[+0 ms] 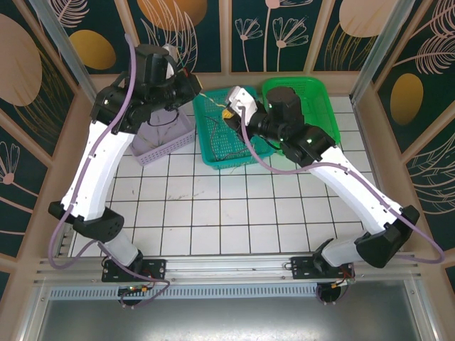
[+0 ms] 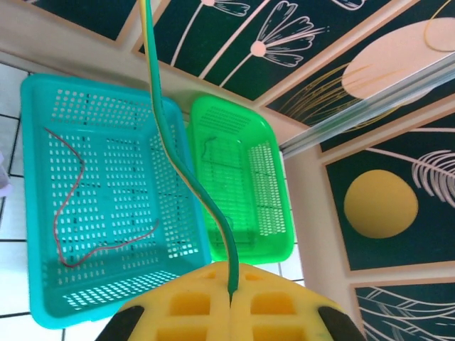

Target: Untangle the cables

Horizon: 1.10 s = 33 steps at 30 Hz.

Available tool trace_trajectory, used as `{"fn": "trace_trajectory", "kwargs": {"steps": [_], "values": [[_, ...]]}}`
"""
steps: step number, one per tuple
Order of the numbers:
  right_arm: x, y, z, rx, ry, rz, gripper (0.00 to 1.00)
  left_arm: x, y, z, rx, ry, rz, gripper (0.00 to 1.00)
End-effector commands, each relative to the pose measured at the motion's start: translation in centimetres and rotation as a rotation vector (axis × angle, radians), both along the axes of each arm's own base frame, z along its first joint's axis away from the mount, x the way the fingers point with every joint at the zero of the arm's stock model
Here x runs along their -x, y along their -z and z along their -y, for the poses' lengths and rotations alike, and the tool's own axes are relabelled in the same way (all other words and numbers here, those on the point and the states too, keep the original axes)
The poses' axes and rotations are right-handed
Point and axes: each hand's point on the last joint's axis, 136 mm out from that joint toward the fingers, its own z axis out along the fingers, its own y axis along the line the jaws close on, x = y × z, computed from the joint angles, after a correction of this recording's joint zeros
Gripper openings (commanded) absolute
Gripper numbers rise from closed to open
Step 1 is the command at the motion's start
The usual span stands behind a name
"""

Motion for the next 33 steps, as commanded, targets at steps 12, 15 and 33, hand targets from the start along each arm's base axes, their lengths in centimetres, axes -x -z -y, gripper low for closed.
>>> {"fn": "trace_trajectory", "kwargs": {"steps": [12, 15, 33], "values": [[-4.3, 2.5, -0.3, -0.254, 0.217, -0.460, 0.00, -0.5, -6.1, -15.0, -0.104, -0.548, 0.240, 0.77], [-7.1, 1.4, 0.1, -0.388, 0.345, -0.473, 0.00, 0.6, -3.7, -12.2, 0.082, -0.433, 0.156, 0.66], [-15.1, -1.5, -6.6, -0.810, 0.352, -0.501, 0.00, 1.9, 14.1, -2.4, 0.860, -0.361, -0.289, 0.75]]}}
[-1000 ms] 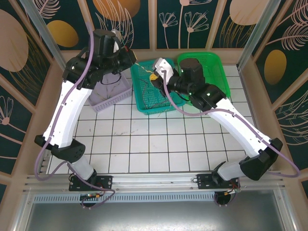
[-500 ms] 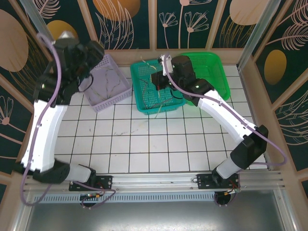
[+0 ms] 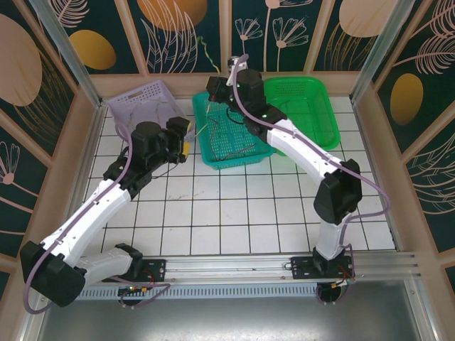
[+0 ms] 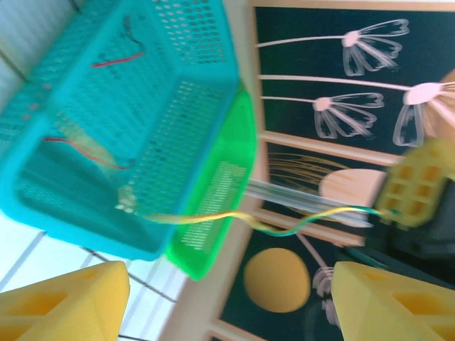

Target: Untangle the cables

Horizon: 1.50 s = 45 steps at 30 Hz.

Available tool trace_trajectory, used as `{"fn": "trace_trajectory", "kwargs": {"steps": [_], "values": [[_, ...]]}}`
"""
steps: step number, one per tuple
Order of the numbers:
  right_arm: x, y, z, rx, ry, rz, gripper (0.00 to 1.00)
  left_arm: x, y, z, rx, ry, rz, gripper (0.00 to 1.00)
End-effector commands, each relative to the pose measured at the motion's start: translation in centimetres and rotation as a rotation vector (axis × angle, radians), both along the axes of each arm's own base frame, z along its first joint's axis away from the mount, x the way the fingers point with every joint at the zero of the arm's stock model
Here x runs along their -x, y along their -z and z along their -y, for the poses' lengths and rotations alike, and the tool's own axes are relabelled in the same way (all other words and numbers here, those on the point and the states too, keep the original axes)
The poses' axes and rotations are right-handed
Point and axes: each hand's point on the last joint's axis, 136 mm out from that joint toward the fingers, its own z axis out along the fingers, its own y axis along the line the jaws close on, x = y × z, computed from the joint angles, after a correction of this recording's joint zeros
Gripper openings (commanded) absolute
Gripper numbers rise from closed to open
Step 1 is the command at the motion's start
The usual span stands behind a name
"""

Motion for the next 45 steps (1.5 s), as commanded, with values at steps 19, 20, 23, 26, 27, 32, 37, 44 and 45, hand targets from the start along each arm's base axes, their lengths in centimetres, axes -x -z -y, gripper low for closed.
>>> {"fn": "trace_trajectory", "kwargs": {"steps": [19, 20, 23, 26, 27, 32, 37, 44, 45], "values": [[-1.5, 5.5, -10.3, -0.096, -0.346, -0.010, 0.00, -8.2, 7.7, -10.9, -0.602, 0.023, 0.010, 0.00], [-1.8, 6.3, -10.9, -0.088, -0.361, -0.022, 0.00, -8.5, 8.1, -11.9, -0.678, 0.020, -0.010, 0.00], [-3.0, 9.1, -12.5, -0.063, -0.371, -0.067, 0.00, -8.7, 9.3, -14.4, -0.776, -0.012, -0.066, 0.00], [-4.1, 10.2, -12.9, -0.098, -0.335, -0.059, 0.00, -8.8, 8.3, -15.6, -0.773, -0.064, -0.053, 0.04], [-4.4, 9.8, -12.8, -0.126, -0.323, -0.040, 0.00, -8.9, 7.4, -15.4, -0.763, -0.070, -0.028, 0.13], [-6.1, 6.8, -12.3, -0.186, -0.255, 0.012, 0.00, -7.5, 4.4, -15.7, -0.719, -0.112, -0.021, 0.52], [-7.0, 5.6, -12.1, -0.212, -0.214, 0.040, 0.00, -6.3, 6.4, -12.6, -0.440, -0.064, -0.086, 0.66], [-6.9, 4.2, -11.8, -0.287, -0.204, 0.034, 0.00, -7.1, 6.3, -11.2, -0.025, -0.209, -0.067, 0.78], [-6.8, 4.0, -11.7, -0.301, -0.202, 0.030, 0.00, -7.4, 6.0, -11.0, 0.023, -0.220, -0.064, 0.78]]}}
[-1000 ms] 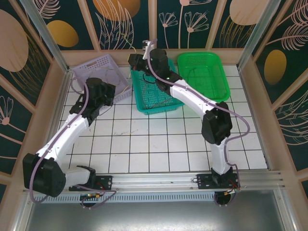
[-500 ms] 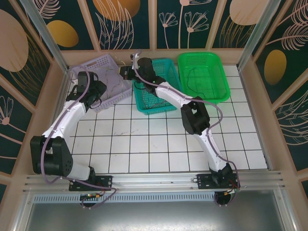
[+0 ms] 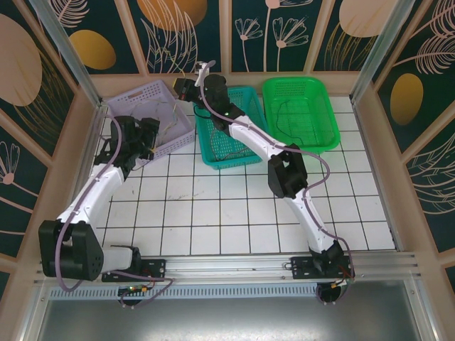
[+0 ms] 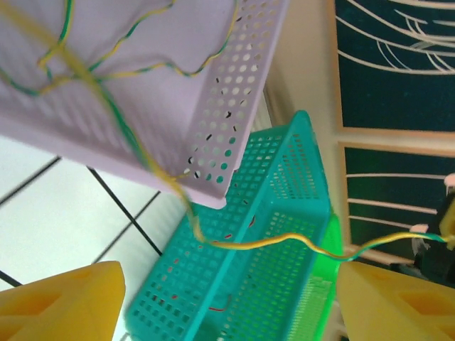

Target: Untangle the cables

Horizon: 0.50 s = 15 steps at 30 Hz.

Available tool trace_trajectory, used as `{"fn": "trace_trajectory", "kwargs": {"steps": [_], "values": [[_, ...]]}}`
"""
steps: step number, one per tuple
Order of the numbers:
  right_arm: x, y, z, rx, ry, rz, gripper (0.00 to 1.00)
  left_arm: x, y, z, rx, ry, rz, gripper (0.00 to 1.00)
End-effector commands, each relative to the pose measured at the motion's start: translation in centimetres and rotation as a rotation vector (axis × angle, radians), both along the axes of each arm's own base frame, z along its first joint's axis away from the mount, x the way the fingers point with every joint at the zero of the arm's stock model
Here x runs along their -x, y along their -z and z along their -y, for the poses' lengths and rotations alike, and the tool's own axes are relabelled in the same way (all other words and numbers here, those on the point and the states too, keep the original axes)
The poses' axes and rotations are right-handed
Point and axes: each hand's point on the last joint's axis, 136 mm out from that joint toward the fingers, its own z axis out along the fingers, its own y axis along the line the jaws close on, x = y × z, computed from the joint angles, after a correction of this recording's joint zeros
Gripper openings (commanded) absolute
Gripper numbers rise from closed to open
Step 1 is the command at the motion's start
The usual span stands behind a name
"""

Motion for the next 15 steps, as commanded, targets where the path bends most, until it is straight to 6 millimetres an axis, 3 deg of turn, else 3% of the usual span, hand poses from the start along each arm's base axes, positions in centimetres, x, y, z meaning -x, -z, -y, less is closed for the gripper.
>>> {"fn": "trace_trajectory", "kwargs": {"steps": [1, 3, 7, 9, 10, 12, 14, 15], "values": [[0.1, -2.6, 0.3, -0.109, 0.014, 0.024, 0.00, -1.9, -3.2, 1.6, 0.279, -0.071, 0.096, 0.78], [0.1, -3.0, 0.5, -0.140, 0.015, 0.011, 0.00, -2.4, -2.9, 1.8, 0.309, -0.091, 0.070, 0.78], [0.4, -3.6, 0.4, -0.155, 0.003, -0.005, 0.00, -2.8, -0.2, 1.1, 0.265, -0.134, -0.008, 0.74], [0.7, -3.5, 0.1, -0.142, -0.012, -0.012, 0.00, -3.5, -0.2, 0.8, 0.248, -0.147, 0.019, 0.58], [0.8, -3.2, 0.0, -0.133, -0.020, -0.019, 0.00, -3.7, 0.2, 0.7, 0.236, -0.144, 0.018, 0.44], [1.1, -2.7, -0.2, -0.109, -0.031, -0.030, 0.00, -4.7, -1.0, 0.7, 0.185, -0.123, 0.053, 0.18], [1.4, -2.0, -0.3, -0.079, -0.040, -0.036, 0.00, -5.0, -1.4, 0.2, 0.067, -0.087, 0.046, 0.01], [1.5, -1.6, -0.4, -0.065, -0.046, -0.039, 0.00, -5.0, -1.7, 0.1, 0.006, -0.062, 0.045, 0.00]]}}
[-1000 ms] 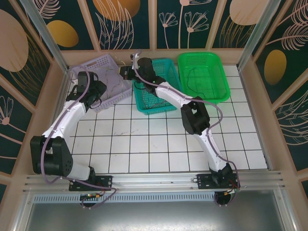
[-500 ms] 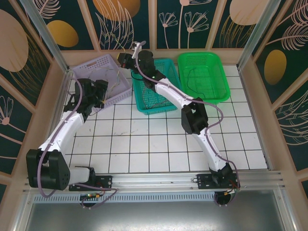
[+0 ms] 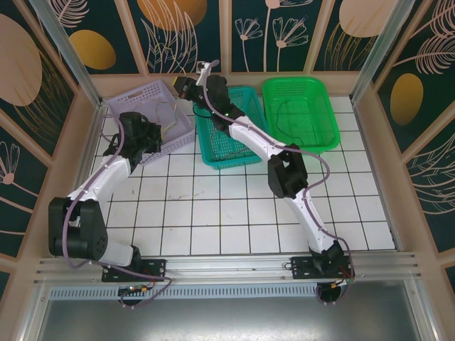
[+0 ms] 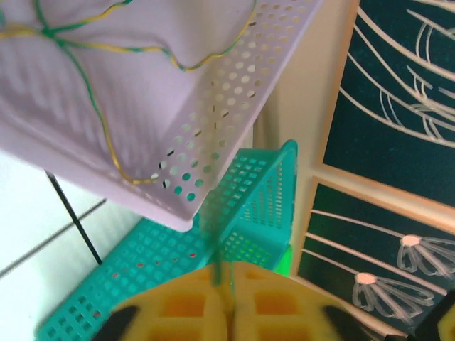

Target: Untangle the cables

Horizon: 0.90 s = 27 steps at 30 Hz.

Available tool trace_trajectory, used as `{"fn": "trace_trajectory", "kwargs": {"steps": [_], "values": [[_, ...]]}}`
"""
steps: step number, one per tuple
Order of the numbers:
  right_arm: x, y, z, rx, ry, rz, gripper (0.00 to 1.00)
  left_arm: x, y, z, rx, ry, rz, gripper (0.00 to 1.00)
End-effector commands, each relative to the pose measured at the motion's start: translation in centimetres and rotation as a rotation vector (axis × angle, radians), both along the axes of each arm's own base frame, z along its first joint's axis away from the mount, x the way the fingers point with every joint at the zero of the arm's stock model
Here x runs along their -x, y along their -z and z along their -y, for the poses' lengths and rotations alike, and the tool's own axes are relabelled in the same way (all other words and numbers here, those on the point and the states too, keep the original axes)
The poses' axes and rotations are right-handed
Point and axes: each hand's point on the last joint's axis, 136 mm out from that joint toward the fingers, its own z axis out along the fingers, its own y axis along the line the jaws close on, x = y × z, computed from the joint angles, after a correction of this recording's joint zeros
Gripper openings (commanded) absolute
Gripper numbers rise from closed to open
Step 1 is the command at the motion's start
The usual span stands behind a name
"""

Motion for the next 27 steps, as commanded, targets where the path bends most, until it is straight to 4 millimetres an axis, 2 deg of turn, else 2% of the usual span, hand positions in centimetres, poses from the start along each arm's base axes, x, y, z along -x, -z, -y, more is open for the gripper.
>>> {"fn": "trace_trajectory", "kwargs": {"steps": [1, 2, 4, 6, 7, 9, 12, 18, 22, 27], "values": [[1.6, -1.0, -0.5, 0.027, -0.051, 0.010, 0.00, -1.1, -2.7, -0.6, -0.239, 0.101, 0.051, 0.00], [1.7, -0.4, -0.7, 0.049, -0.065, 0.004, 0.00, -1.3, -2.7, -0.7, -0.329, 0.158, 0.028, 0.00], [1.7, 1.2, -1.3, 0.079, -0.101, -0.028, 0.00, -1.2, -1.3, -0.8, -0.463, 0.276, -0.036, 0.00], [1.8, 3.7, -2.2, 0.110, -0.155, -0.080, 0.00, -0.9, 0.9, -0.8, -0.534, 0.378, -0.096, 0.00], [2.1, 4.8, -2.7, 0.122, -0.185, -0.099, 0.00, -0.5, 2.0, -1.5, -0.568, 0.399, -0.142, 0.00], [2.7, 6.6, -3.7, 0.140, -0.238, -0.125, 0.00, 0.0, 3.4, -3.0, -0.620, 0.389, -0.200, 0.00], [3.7, 8.9, -4.9, 0.152, -0.278, -0.165, 0.00, 0.4, 4.4, -4.7, -0.654, 0.343, -0.223, 0.00], [3.7, 13.3, -5.6, 0.175, -0.261, -0.265, 0.00, -0.1, 6.1, -7.3, -0.733, 0.293, -0.298, 0.00], [3.0, 14.6, -5.6, 0.179, -0.243, -0.277, 0.00, -1.2, 7.2, -8.8, -0.756, 0.261, -0.338, 0.00], [1.8, 15.4, -5.4, 0.161, -0.213, -0.312, 0.02, -3.0, 6.9, -10.5, -0.794, 0.227, -0.359, 0.00]]}}
